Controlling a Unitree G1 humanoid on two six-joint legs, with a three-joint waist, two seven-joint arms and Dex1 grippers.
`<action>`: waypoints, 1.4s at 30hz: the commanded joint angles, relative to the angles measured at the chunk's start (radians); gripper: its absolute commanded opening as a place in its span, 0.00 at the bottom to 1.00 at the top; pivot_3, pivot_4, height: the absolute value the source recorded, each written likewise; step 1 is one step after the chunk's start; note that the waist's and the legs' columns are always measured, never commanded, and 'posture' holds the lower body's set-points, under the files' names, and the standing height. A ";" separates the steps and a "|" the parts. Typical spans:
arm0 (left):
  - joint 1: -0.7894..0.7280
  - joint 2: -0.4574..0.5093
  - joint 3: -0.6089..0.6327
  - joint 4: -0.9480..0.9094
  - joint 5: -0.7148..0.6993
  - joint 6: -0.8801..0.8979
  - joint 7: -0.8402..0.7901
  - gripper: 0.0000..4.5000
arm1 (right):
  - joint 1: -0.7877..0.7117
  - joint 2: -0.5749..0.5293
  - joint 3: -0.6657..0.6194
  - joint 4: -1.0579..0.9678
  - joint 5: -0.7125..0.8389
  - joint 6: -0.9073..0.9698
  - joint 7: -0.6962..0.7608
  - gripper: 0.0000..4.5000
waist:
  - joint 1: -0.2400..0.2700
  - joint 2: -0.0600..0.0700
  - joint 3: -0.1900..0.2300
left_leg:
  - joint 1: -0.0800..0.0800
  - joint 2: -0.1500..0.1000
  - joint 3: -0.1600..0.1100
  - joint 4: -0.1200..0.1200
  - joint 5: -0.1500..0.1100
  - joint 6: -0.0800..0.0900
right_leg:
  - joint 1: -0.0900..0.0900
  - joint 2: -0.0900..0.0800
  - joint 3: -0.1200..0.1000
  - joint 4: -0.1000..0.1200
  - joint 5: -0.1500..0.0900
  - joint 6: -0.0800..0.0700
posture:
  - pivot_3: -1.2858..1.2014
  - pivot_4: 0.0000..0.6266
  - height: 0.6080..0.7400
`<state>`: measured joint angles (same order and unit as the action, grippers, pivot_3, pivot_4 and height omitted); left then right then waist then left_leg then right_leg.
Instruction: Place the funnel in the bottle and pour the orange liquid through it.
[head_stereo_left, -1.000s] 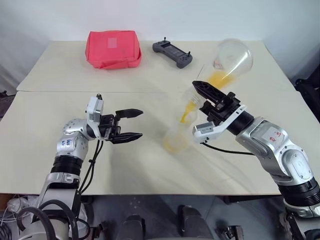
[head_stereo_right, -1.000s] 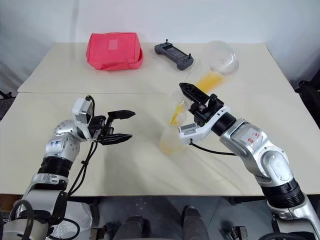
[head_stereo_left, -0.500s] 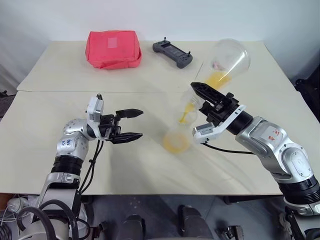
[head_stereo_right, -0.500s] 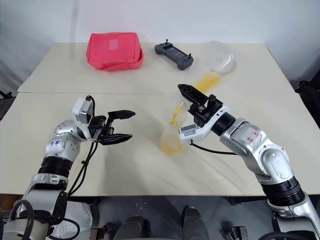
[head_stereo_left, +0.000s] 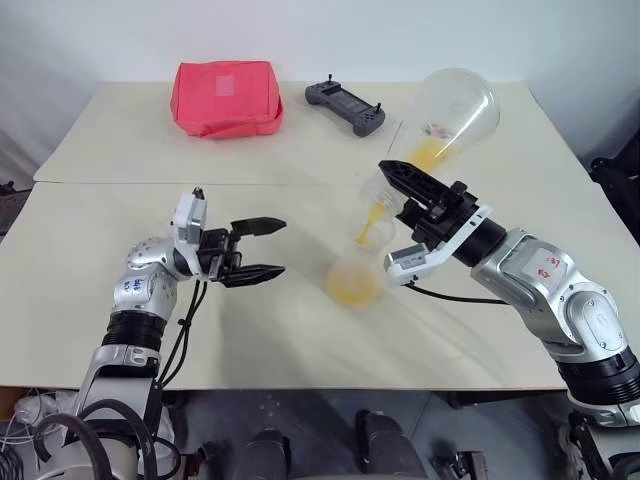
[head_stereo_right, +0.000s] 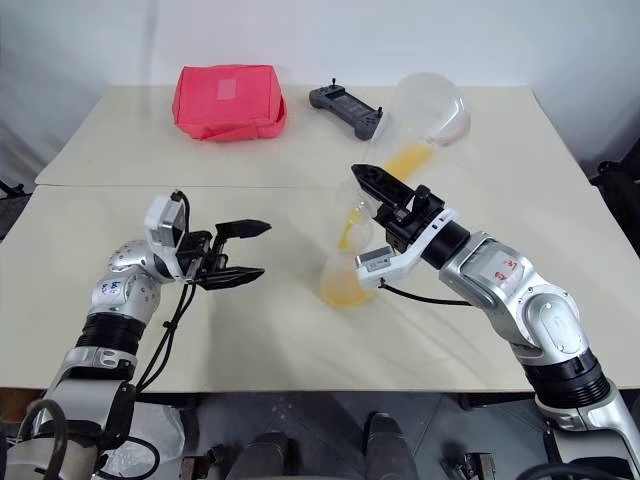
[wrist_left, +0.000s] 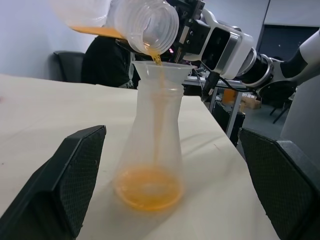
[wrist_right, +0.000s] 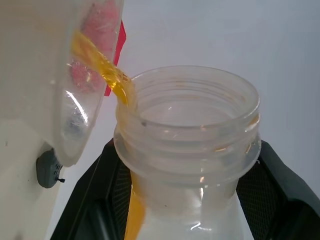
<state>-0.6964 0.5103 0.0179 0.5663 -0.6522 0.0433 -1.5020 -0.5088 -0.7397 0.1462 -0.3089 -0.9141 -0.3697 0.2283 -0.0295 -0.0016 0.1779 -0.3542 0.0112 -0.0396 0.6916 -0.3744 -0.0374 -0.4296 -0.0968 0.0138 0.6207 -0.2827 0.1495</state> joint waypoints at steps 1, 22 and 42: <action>-0.008 0.001 0.005 -0.026 -0.029 -0.015 -0.112 1.00 | -0.020 -0.015 -0.049 -0.023 0.003 0.000 -0.020 0.55 | 0.000 0.000 0.000 | 0.000 0.000 0.000 0.000 0.000 0.000 | 0.000 0.000 0.000 0.000 0.000 0.000 | 0.52 0.24 1.00; 0.031 -0.003 0.010 -0.059 -0.029 0.006 -0.112 1.00 | -0.029 -0.060 -0.051 -0.002 -0.024 -0.036 -0.067 0.55 | 0.000 0.000 0.000 | 0.000 0.000 0.000 0.000 0.000 0.000 | 0.000 0.000 0.000 0.000 0.000 0.000 | 0.52 0.24 1.00; 0.015 -0.010 0.017 -0.050 -0.017 0.008 -0.112 1.00 | -0.042 -0.064 -0.040 0.019 -0.086 -0.095 -0.142 0.55 | 0.000 0.000 0.000 | 0.000 0.000 0.000 0.000 0.000 0.000 | 0.000 0.000 0.000 0.000 0.000 0.000 | 0.52 0.24 1.00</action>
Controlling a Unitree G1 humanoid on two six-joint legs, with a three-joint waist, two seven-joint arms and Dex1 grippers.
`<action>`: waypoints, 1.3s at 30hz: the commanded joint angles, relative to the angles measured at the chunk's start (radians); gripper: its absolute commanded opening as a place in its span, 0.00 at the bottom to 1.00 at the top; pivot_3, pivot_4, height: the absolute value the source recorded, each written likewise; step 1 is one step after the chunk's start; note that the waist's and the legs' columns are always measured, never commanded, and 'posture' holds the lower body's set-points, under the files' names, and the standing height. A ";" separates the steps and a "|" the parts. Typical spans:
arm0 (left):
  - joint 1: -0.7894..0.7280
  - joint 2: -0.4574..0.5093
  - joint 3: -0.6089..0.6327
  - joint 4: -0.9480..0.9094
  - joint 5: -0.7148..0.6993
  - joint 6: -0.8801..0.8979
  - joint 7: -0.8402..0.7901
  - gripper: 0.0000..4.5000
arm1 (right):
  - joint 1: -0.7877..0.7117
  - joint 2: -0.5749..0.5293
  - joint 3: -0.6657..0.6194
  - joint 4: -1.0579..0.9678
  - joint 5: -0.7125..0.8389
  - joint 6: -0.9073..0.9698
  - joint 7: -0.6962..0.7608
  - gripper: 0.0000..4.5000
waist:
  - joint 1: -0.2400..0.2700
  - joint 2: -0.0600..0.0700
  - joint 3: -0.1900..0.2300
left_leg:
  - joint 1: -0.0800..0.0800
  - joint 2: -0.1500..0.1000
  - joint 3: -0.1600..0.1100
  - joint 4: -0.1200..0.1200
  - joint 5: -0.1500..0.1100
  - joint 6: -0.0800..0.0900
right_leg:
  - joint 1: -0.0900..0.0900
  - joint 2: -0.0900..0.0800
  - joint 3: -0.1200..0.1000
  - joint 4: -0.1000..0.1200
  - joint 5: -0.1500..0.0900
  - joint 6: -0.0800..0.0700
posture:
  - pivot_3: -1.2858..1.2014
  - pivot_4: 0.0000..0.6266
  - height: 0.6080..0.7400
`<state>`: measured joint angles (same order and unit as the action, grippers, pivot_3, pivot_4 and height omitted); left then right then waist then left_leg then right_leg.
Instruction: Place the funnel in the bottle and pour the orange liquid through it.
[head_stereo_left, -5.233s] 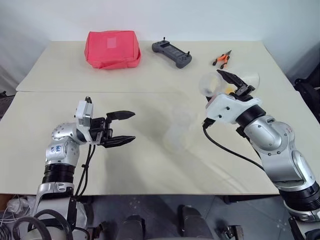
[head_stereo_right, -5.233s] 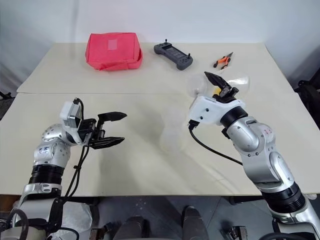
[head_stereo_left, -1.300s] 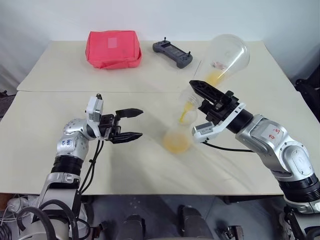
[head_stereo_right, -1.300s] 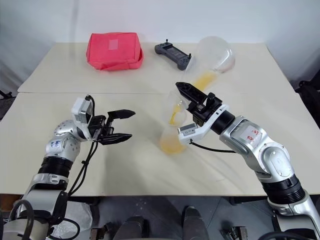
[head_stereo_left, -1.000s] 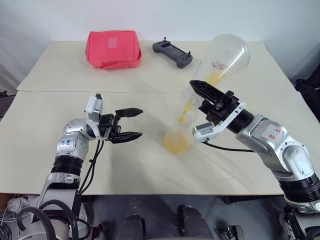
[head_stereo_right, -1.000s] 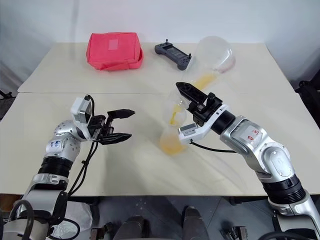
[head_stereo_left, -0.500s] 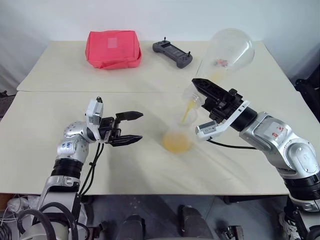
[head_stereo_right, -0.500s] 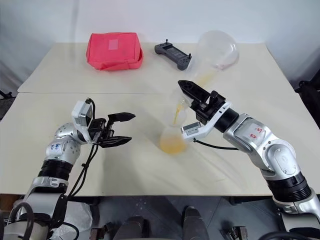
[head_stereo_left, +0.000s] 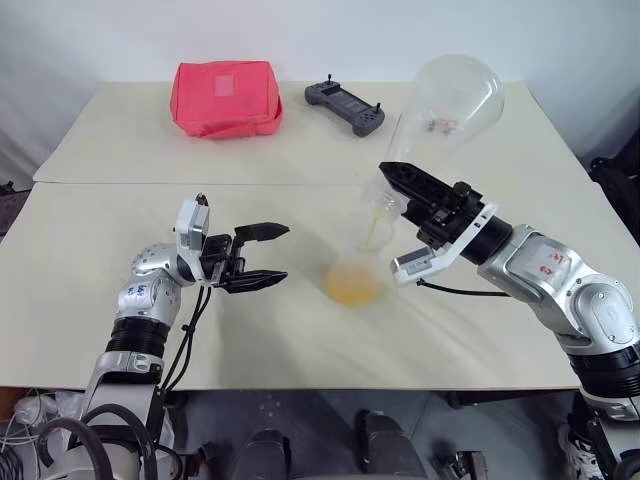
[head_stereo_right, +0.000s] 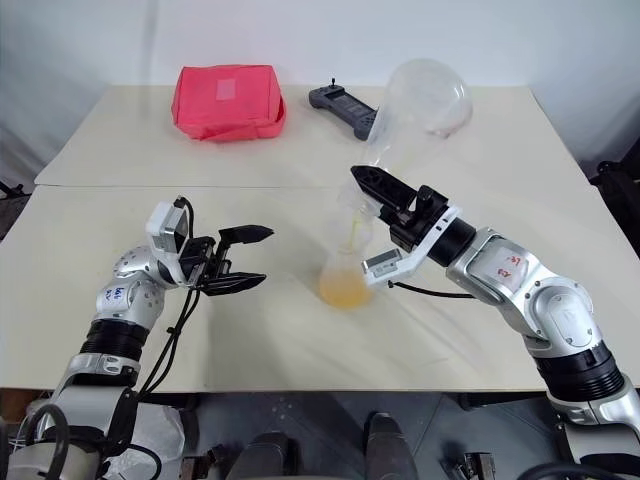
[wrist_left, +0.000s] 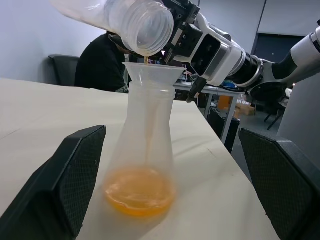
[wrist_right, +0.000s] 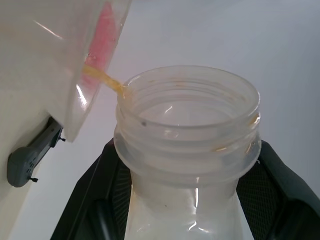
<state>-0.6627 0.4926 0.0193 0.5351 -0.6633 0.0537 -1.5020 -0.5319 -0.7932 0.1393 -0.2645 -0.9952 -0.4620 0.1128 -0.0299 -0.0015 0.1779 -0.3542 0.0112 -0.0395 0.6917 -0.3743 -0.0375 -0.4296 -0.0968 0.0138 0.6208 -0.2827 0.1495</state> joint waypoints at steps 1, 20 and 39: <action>-0.020 0.007 0.015 -0.019 -0.006 -0.003 -0.112 1.00 | -0.021 -0.010 -0.033 -0.026 -0.002 -0.004 -0.027 0.55 | 0.000 0.000 0.000 | 0.000 0.000 0.000 0.000 0.000 0.000 | 0.000 0.000 0.000 0.000 0.000 0.000 | 0.52 0.24 1.00; -0.045 -0.009 0.035 -0.007 0.043 -0.003 -0.029 1.00 | 0.080 0.168 -0.151 -0.097 0.434 0.271 0.208 0.55 | 0.000 0.000 0.000 | 0.000 0.000 0.000 0.000 0.000 0.000 | 0.000 0.000 0.000 0.000 0.000 0.000 | 0.52 0.24 1.00; -0.012 -0.044 0.057 -0.063 0.174 -0.027 0.226 1.00 | -0.044 0.481 -0.497 0.063 1.150 1.046 0.264 0.55 | -0.001 0.000 0.000 | 0.000 0.000 -0.002 0.001 0.000 -0.001 | 0.000 -0.001 -0.001 0.003 0.000 0.000 | 0.52 0.24 1.00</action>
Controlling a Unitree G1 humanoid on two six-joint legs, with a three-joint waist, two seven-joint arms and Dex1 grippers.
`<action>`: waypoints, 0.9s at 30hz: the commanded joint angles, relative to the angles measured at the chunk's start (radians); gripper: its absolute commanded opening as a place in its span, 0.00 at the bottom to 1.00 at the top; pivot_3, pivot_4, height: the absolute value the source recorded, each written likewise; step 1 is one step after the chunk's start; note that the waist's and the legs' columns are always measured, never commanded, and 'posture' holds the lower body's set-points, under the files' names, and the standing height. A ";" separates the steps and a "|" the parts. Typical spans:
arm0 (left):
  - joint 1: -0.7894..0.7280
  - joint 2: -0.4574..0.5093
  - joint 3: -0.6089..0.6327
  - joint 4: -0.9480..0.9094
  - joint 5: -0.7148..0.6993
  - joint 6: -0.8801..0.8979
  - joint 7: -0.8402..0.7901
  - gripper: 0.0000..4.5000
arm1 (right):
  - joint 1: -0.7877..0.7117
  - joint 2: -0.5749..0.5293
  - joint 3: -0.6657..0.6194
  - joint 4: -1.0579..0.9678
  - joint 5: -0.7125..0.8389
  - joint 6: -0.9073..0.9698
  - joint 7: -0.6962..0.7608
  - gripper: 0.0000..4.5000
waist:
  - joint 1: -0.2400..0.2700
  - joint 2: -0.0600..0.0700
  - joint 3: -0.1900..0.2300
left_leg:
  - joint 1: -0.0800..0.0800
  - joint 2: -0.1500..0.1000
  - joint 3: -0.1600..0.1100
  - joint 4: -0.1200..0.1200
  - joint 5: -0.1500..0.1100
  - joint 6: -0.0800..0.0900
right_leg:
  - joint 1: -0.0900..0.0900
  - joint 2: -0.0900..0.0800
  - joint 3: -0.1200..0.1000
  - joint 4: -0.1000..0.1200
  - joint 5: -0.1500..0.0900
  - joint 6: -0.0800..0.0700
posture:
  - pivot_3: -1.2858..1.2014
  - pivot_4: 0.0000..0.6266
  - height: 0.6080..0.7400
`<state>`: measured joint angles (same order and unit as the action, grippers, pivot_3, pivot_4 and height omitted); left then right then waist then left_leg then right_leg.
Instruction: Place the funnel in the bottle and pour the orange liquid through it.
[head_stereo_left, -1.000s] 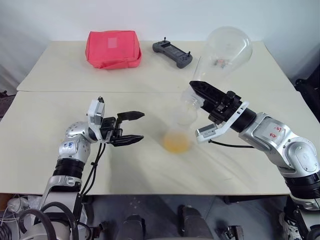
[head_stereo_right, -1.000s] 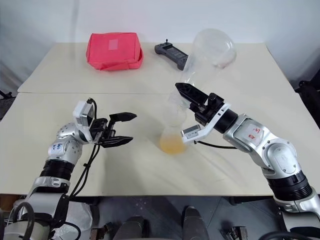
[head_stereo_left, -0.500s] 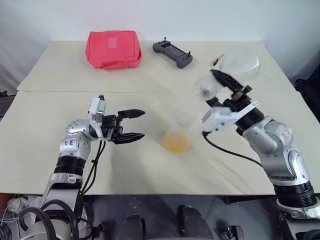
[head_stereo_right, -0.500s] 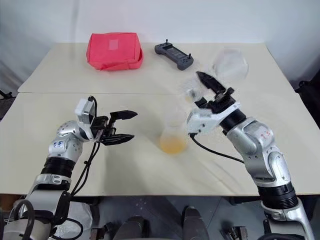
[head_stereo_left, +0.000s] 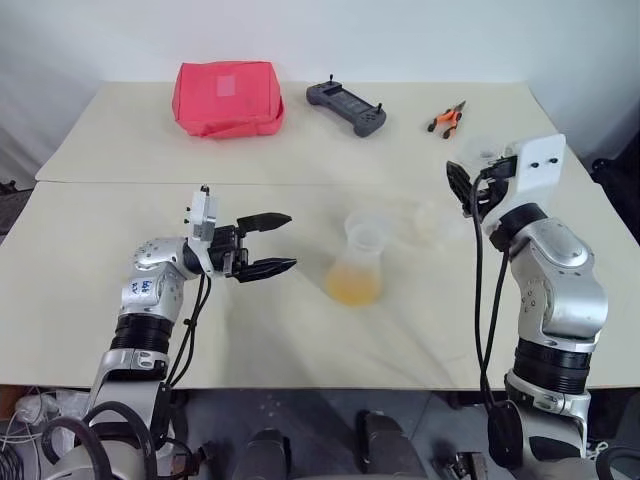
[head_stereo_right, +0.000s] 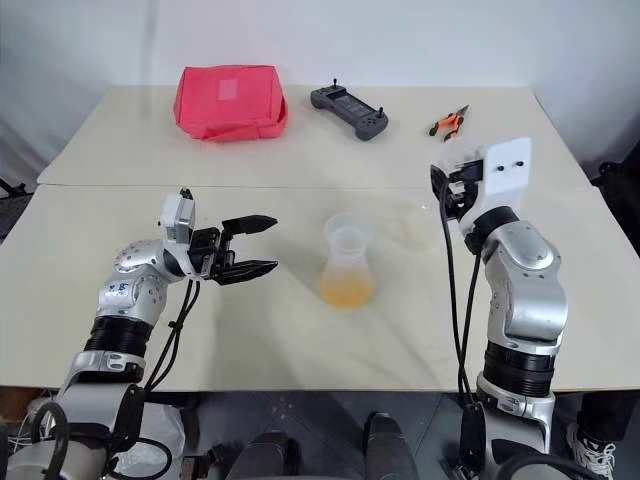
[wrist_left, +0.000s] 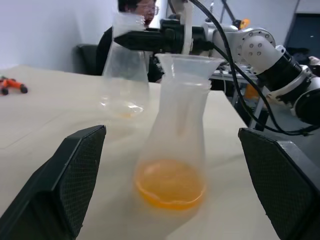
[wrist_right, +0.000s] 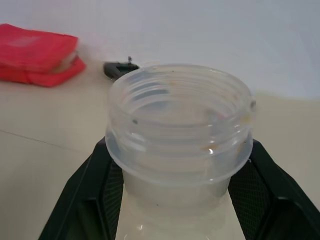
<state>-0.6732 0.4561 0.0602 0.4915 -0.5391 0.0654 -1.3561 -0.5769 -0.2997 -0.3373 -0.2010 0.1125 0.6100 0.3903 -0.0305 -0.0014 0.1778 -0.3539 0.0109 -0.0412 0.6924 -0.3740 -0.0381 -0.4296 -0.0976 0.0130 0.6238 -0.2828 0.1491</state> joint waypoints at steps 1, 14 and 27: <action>-0.004 -0.005 0.007 -0.013 0.068 -0.041 0.088 1.00 | 0.006 -0.016 -0.019 0.015 0.044 -0.032 -0.019 0.55 | 0.000 0.000 0.000 | 0.000 0.000 0.000 0.000 0.000 0.000 | 0.000 0.000 0.000 0.000 0.000 0.000 | 0.52 0.24 1.00; -0.009 0.014 0.004 -0.072 0.101 0.049 0.172 1.00 | 0.032 -0.081 0.002 0.016 0.097 -0.106 -0.017 0.99 | 0.000 0.000 0.000 | 0.000 0.000 0.000 0.000 0.000 0.000 | 0.000 0.000 0.000 0.000 0.000 0.000 | 0.52 0.24 1.00; -0.008 -0.004 0.014 -0.078 0.087 0.049 0.104 1.00 | -0.007 -0.166 -0.025 0.053 0.174 -0.194 0.022 0.99 | 0.001 0.000 0.000 | 0.000 0.000 0.001 0.000 0.000 0.000 | 0.000 0.000 0.000 0.000 0.000 0.000 | 0.52 0.24 1.00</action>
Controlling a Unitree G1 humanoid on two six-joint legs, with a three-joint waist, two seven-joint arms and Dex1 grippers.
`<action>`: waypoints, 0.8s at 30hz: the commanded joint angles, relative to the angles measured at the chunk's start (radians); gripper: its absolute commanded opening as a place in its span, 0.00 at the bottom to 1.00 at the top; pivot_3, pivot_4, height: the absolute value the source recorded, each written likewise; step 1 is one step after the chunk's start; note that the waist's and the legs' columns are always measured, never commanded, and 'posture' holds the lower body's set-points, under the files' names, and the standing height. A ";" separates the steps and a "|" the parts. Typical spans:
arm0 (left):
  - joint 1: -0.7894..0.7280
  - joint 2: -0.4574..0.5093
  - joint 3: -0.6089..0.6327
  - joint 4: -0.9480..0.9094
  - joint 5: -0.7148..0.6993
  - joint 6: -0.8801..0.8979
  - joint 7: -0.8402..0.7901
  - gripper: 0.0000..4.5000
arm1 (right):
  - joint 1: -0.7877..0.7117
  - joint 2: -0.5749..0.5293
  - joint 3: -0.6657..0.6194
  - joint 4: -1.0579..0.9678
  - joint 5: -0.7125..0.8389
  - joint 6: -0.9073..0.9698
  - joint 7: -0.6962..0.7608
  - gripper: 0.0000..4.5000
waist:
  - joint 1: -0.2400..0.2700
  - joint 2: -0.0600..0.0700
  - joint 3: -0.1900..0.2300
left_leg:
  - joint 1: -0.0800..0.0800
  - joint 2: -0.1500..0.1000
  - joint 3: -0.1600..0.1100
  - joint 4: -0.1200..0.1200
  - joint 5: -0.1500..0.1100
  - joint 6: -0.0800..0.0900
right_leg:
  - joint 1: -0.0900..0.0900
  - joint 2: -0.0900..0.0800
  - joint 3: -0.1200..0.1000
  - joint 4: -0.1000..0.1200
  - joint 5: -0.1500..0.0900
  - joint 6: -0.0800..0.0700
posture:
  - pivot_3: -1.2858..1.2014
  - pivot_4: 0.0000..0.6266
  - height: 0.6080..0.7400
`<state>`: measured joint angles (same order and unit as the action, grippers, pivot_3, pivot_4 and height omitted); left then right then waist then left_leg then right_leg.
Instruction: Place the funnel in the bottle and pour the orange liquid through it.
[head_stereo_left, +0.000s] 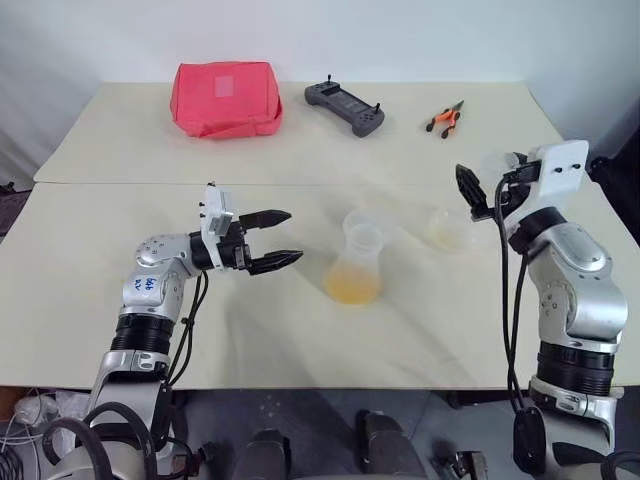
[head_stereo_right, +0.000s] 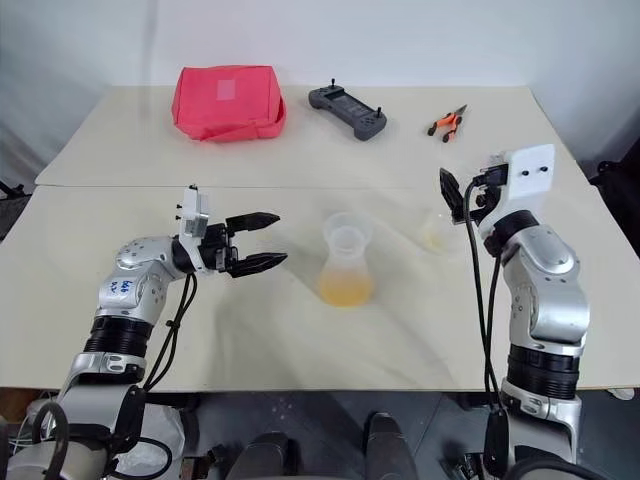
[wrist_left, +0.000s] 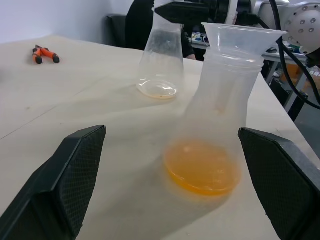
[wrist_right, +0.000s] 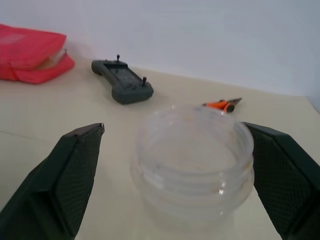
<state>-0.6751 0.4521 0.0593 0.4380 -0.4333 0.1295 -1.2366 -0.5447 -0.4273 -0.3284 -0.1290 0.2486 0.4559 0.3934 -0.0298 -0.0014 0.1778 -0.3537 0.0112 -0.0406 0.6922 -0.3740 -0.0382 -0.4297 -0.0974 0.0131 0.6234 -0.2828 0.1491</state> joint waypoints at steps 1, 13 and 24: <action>-0.006 -0.001 0.016 -0.025 -0.019 -0.015 -0.017 1.00 | -0.047 -0.049 -0.035 -0.019 0.048 -0.043 0.027 0.99 | 0.000 0.000 0.000 | 0.000 0.000 0.000 0.000 0.000 0.000 | 0.000 0.000 0.000 0.000 0.000 0.000 | 0.52 0.24 1.00; 0.053 0.087 0.021 -0.052 -0.035 0.015 -0.144 1.00 | 0.345 -0.390 -0.183 -0.319 0.464 0.131 0.577 0.99 | 0.012 0.000 0.000 | -0.001 0.000 -0.001 -0.002 -0.001 0.002 | 0.001 0.000 -0.002 -0.005 0.000 0.000 | 0.52 0.24 1.00; 0.170 0.174 0.059 -0.081 -0.040 0.020 -0.170 1.00 | 0.742 -0.375 -0.208 -0.281 0.397 -0.060 0.757 0.99 | 0.024 -0.001 0.000 | 0.002 0.001 0.002 -0.001 -0.001 0.002 | 0.003 0.000 -0.001 -0.003 0.000 0.001 | 0.52 0.24 1.00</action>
<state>-0.5146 0.6101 0.0830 0.4004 -0.4461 0.1536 -1.4093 0.1903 -0.8107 -0.5278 -0.4024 0.6445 0.4305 1.1450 -0.0060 -0.0021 0.1782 -0.3513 0.0122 -0.0387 0.6915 -0.3751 -0.0360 -0.4267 -0.0970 0.0126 0.6204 -0.2824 0.1499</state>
